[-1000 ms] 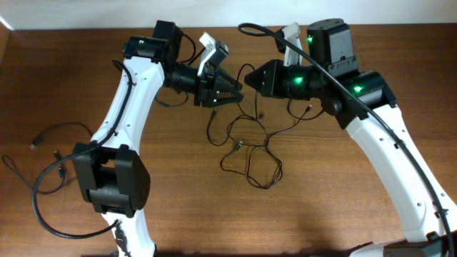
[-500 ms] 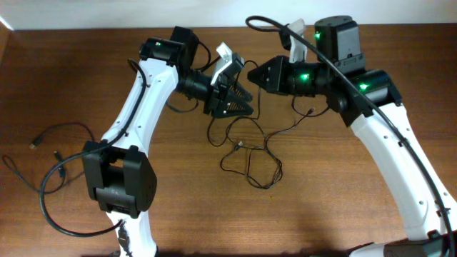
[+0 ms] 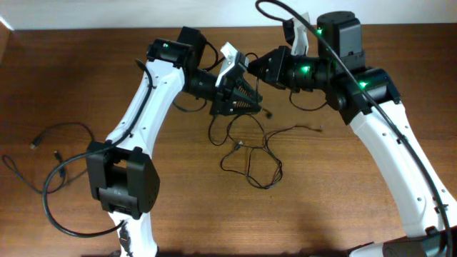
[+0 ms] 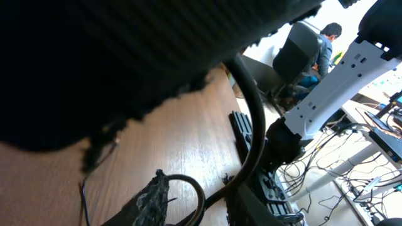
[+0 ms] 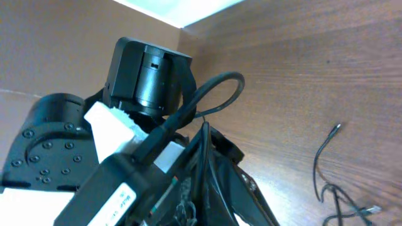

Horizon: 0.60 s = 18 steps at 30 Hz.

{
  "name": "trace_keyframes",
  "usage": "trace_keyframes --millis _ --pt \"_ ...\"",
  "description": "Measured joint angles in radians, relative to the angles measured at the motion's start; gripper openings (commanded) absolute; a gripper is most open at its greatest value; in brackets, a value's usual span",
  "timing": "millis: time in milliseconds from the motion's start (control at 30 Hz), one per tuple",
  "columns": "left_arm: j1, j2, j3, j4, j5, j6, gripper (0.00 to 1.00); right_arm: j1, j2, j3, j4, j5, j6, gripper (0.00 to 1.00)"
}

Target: Untangle cables

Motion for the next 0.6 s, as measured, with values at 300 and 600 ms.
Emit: trace_keyframes --millis 300,600 --pt "0.000 0.000 0.000 0.010 0.025 0.011 0.00 0.000 0.000 0.000 0.016 0.027 0.029 0.49" --pt "0.213 0.005 0.044 0.076 -0.029 -0.190 0.00 -0.192 0.000 0.005 -0.257 0.185 -0.102 0.84"
